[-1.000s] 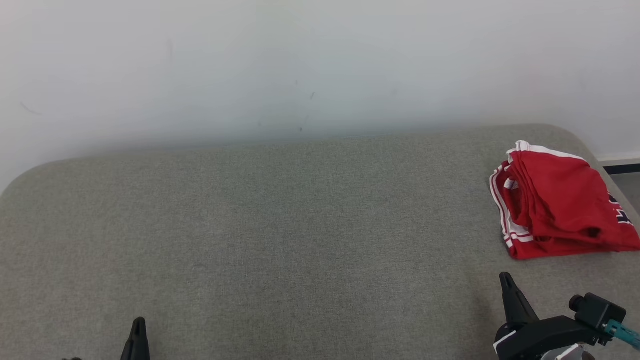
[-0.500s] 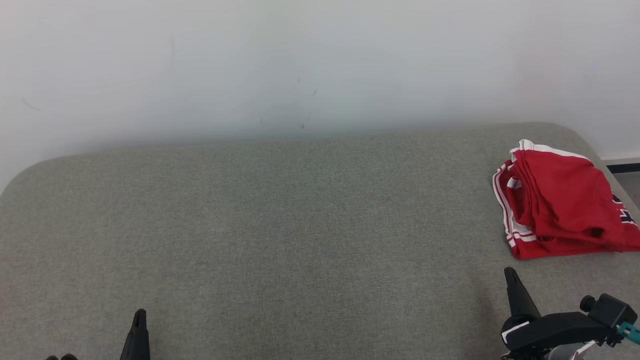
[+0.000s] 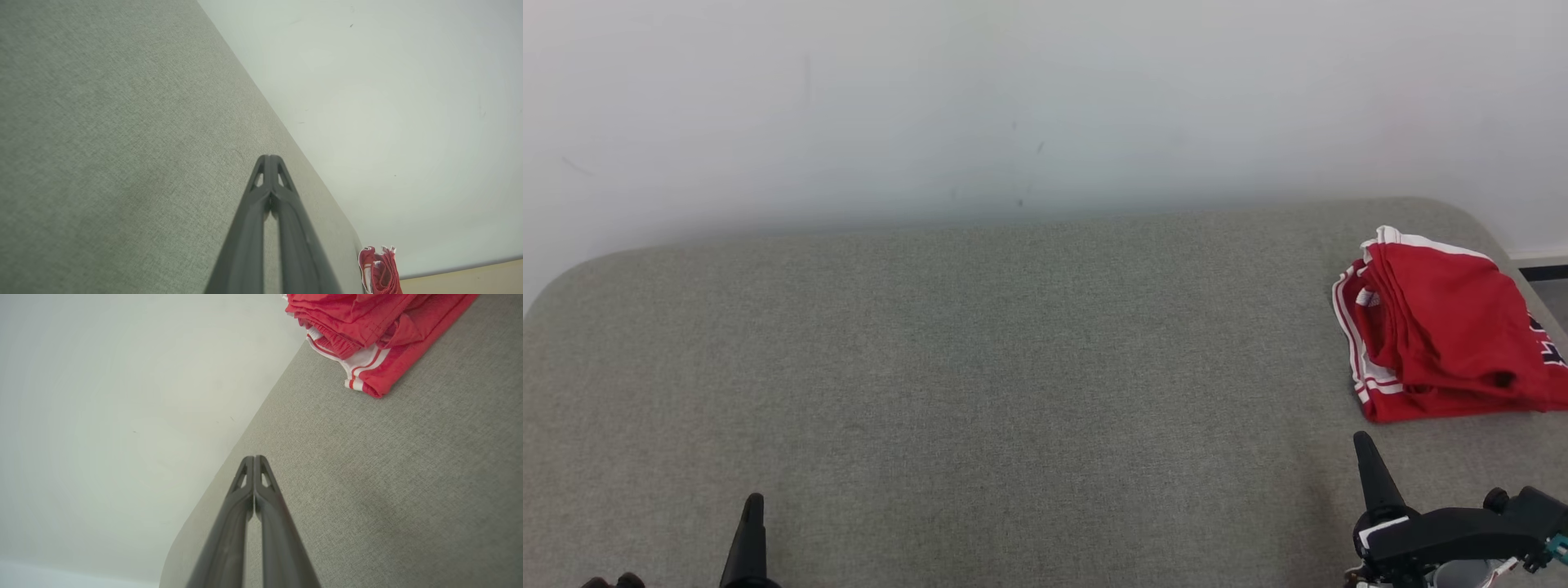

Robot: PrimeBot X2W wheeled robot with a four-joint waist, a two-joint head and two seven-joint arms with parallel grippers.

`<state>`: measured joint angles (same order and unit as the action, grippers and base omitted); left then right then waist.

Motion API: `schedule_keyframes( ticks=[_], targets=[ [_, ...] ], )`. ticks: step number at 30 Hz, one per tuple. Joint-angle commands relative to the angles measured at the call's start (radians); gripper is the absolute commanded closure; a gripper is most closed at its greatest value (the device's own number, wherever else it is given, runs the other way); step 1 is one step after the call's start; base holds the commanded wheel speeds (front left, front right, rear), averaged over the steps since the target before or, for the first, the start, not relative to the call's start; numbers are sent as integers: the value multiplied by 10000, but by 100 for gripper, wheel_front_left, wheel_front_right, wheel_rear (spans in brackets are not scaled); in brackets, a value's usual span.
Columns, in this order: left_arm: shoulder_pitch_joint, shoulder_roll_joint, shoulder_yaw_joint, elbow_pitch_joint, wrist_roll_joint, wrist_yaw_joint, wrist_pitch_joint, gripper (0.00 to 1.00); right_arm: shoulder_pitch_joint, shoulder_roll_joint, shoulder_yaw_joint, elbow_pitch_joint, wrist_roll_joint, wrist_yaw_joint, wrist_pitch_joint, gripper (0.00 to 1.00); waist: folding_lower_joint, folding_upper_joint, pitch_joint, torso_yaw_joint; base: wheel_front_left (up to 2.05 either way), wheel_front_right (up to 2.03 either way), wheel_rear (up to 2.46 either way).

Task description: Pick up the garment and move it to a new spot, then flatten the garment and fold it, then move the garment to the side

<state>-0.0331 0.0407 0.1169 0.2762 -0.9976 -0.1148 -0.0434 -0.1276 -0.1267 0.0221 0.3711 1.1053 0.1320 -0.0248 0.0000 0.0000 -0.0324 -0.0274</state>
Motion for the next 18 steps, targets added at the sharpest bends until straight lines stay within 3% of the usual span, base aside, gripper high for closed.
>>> schedule_keyframes(
  ticks=[1, 18],
  targets=[
    [-257, 73, 9, -140, -403, -52, 99, 100, -70, 32, -118, -187, 331, -11, 86, 100, 0, 0, 11, 9, 0, 0, 0],
    [-424, 88, 0, -203, -2075, -102, 535, 100, 11, 250, -491, -518, 1715, -13, 474, 100, 0, 0, 92, 71, 0, 0, 0]
  ],
)
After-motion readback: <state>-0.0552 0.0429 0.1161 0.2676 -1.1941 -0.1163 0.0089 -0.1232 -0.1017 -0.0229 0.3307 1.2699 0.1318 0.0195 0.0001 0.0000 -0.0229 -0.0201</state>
